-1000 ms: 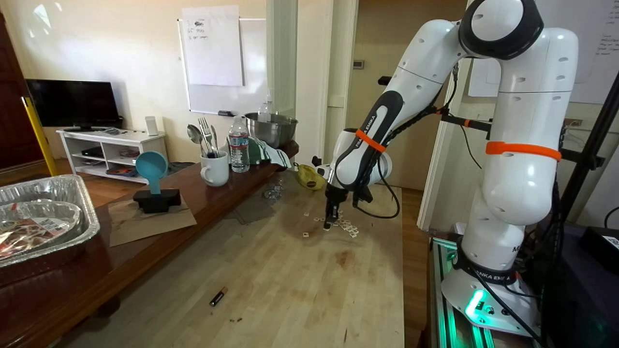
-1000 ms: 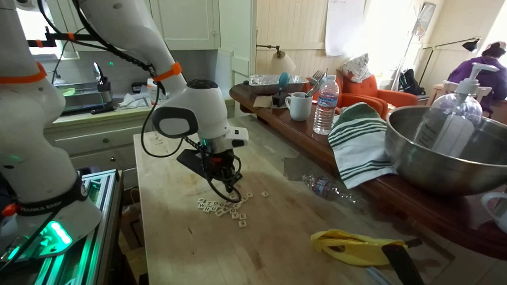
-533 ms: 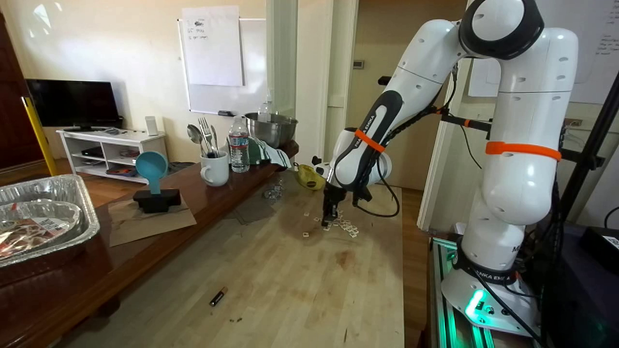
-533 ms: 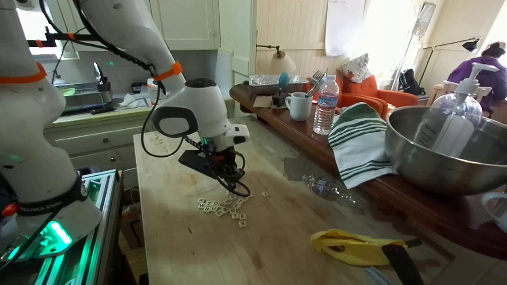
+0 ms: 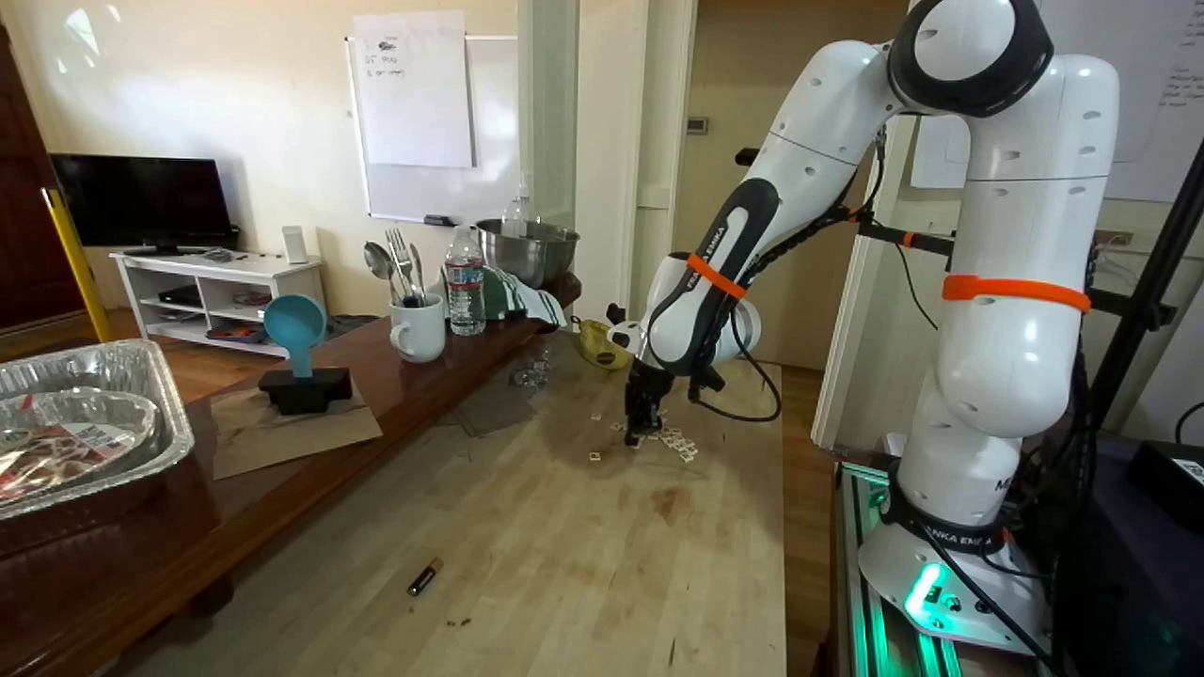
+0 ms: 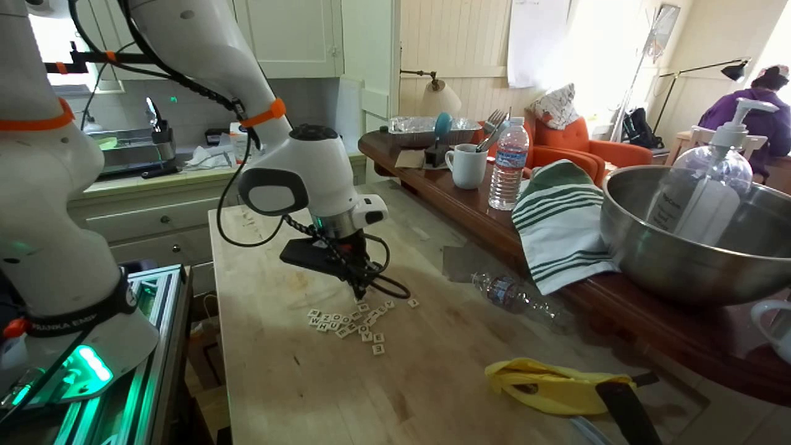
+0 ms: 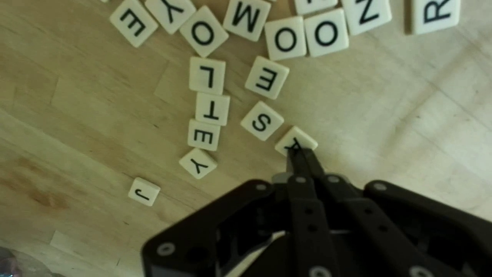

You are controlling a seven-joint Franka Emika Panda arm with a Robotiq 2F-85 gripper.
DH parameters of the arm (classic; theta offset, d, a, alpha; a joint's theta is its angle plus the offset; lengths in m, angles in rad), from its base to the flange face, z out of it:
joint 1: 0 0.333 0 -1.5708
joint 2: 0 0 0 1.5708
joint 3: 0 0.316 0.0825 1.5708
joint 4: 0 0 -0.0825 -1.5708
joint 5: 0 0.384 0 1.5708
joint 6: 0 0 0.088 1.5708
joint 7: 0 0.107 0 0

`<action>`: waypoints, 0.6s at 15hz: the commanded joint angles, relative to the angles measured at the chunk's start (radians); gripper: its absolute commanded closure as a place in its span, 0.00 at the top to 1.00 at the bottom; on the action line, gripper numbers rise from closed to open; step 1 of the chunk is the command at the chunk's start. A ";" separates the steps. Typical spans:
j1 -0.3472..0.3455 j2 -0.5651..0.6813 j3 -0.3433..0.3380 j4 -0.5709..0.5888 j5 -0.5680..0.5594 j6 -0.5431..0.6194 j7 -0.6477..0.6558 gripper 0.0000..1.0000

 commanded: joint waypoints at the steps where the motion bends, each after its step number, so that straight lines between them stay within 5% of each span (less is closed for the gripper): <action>1: -0.026 0.035 0.019 0.009 0.038 0.007 -0.073 0.00; 9: -0.030 0.118 0.036 0.079 0.210 0.094 0.057 0.00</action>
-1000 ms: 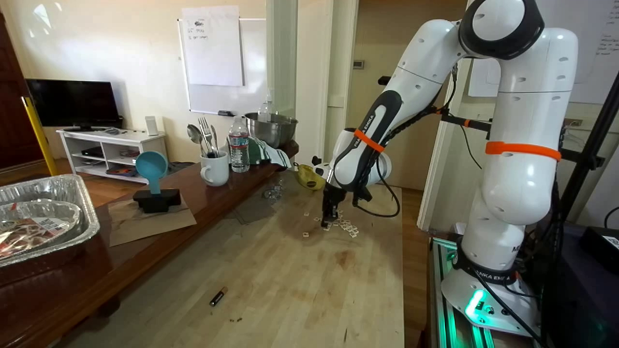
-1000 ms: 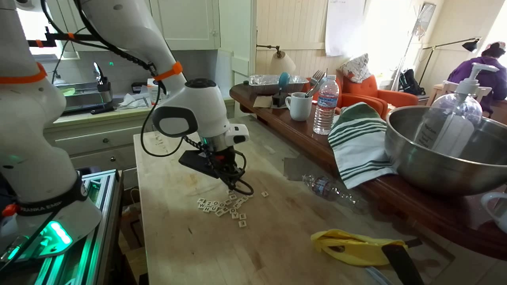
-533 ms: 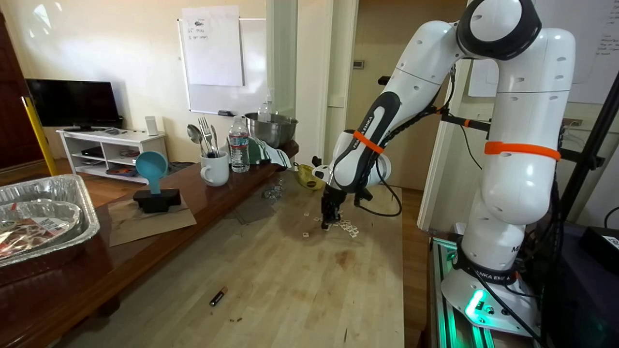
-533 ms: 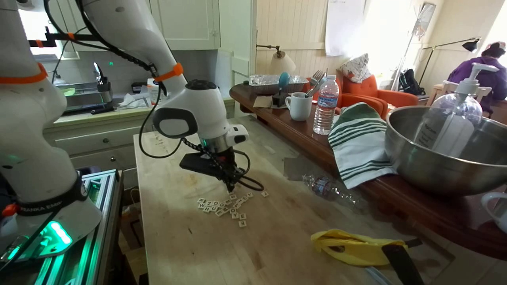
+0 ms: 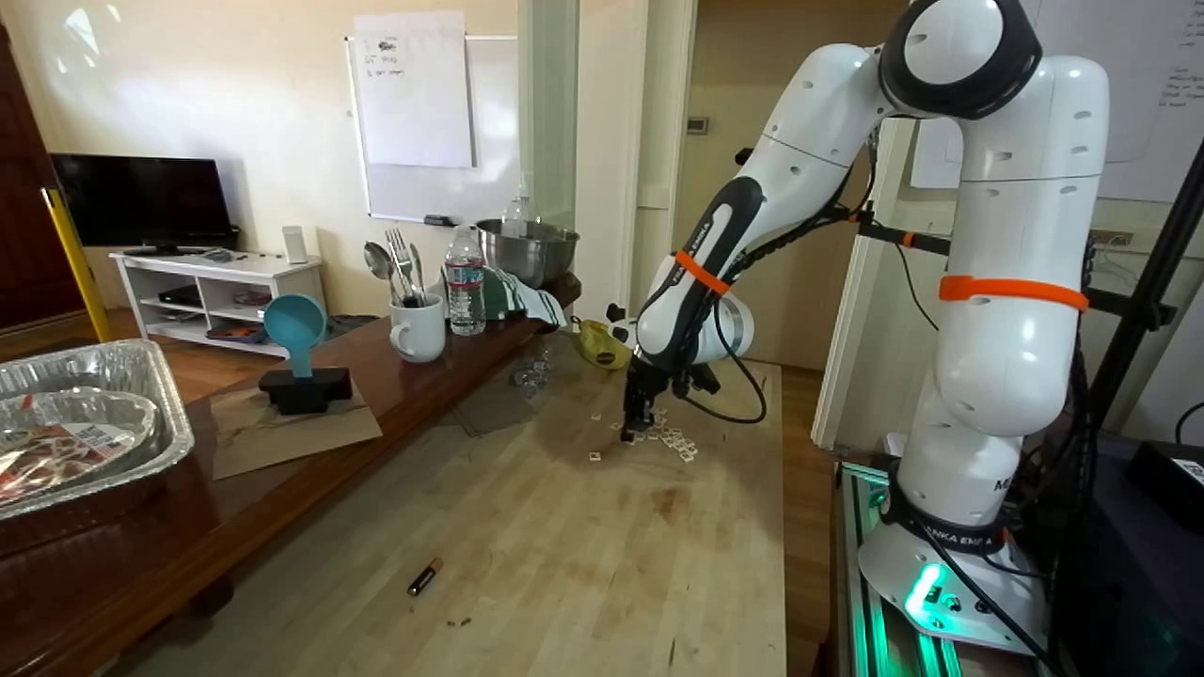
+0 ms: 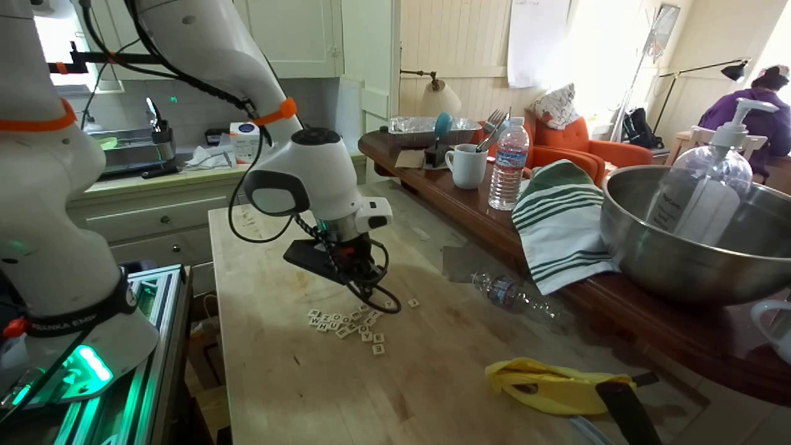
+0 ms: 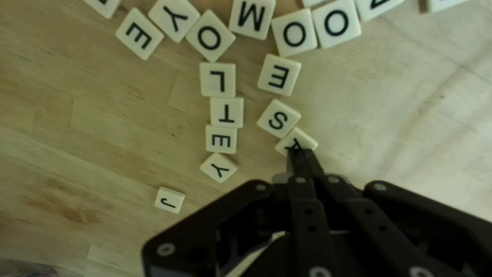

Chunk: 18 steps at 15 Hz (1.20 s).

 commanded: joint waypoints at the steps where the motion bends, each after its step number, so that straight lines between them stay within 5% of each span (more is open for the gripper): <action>1: -0.004 0.103 0.005 0.060 0.082 0.087 0.093 0.00; 7: -0.009 0.170 0.027 0.151 0.190 0.099 0.270 0.00; 18: -0.014 0.181 0.051 0.219 0.261 -0.077 0.437 0.00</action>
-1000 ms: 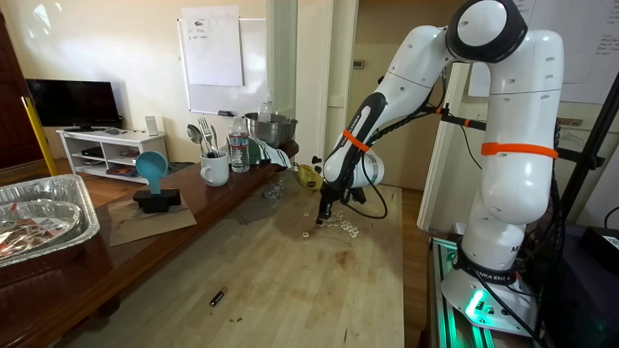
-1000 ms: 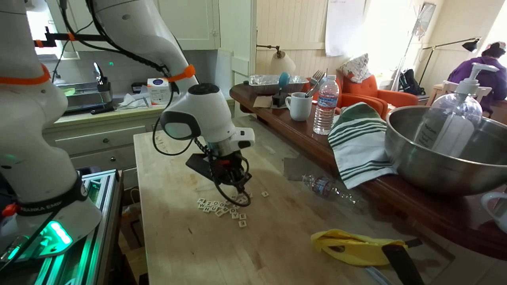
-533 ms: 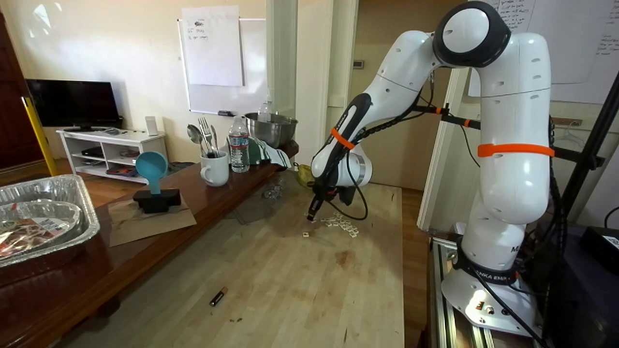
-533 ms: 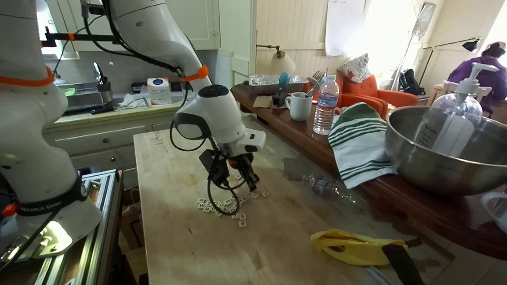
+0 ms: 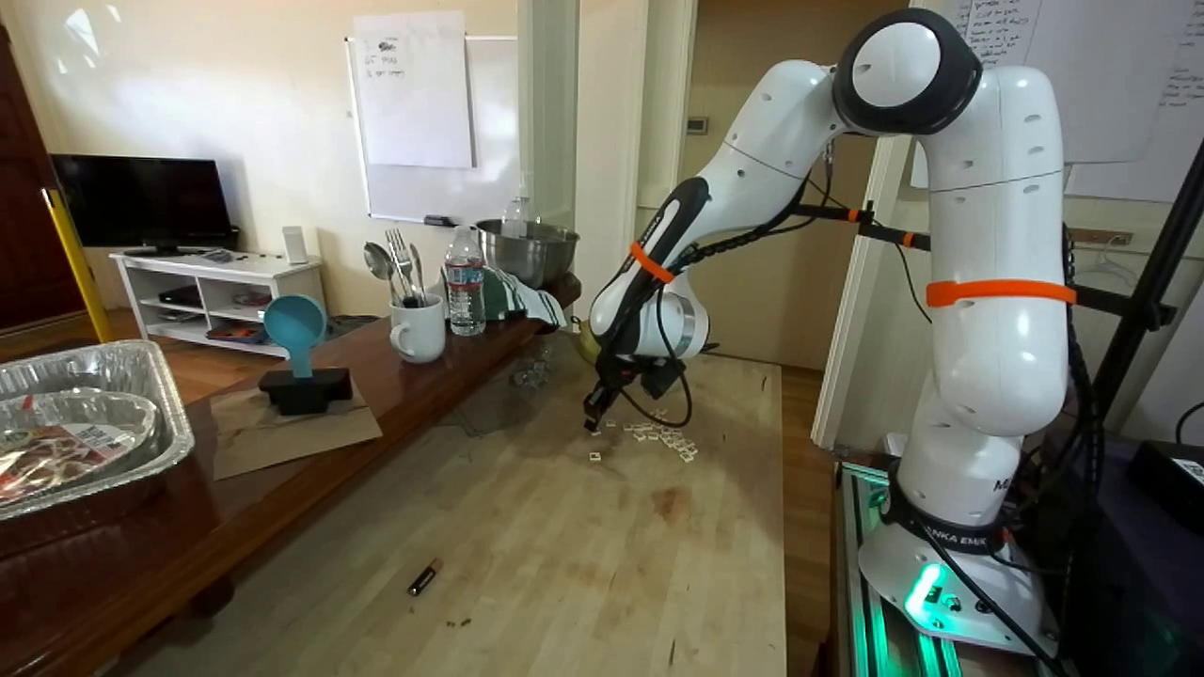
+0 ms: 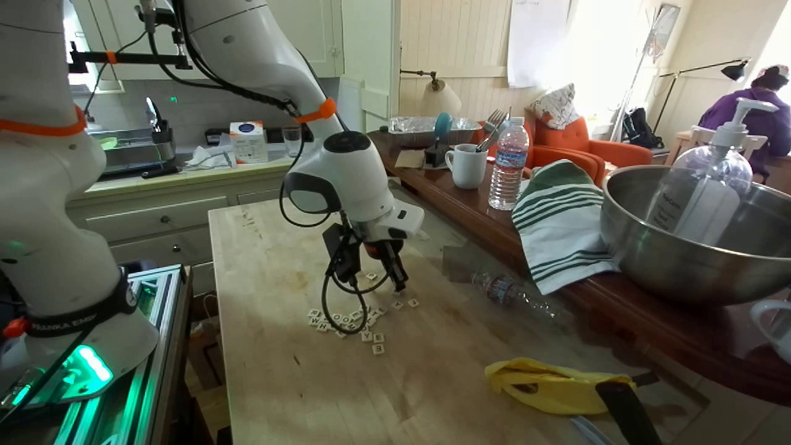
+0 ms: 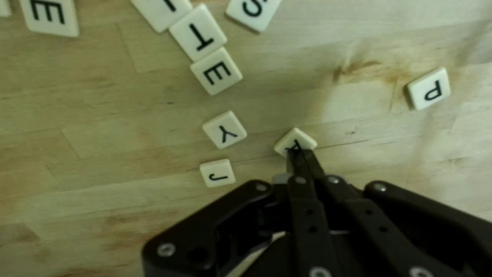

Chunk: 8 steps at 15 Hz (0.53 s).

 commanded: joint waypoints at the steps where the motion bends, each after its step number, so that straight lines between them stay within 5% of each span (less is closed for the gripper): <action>1: -0.007 0.040 0.015 0.018 0.036 -0.100 0.052 0.00; 8: 0.024 -0.003 -0.015 0.002 -0.005 -0.155 0.195 0.00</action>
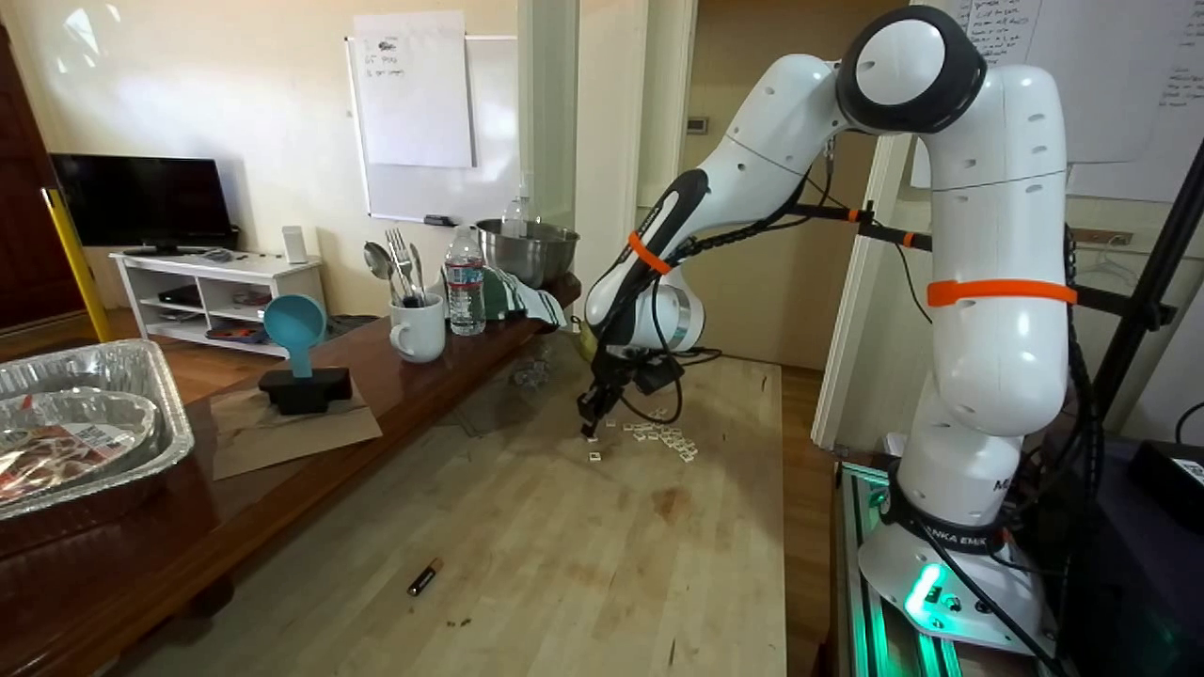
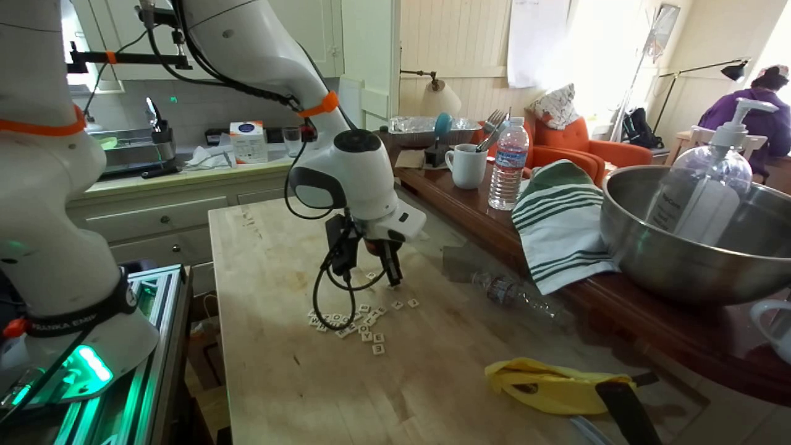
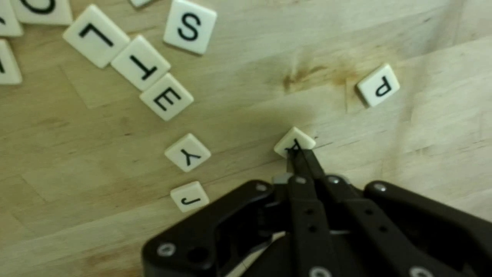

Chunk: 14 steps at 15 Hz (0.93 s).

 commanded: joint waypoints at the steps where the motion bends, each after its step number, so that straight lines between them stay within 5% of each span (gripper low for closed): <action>1: 0.028 -0.008 -0.014 -0.028 -0.013 -0.035 0.080 0.00; 14: 0.095 -0.087 -0.101 -0.100 -0.289 0.052 0.089 0.00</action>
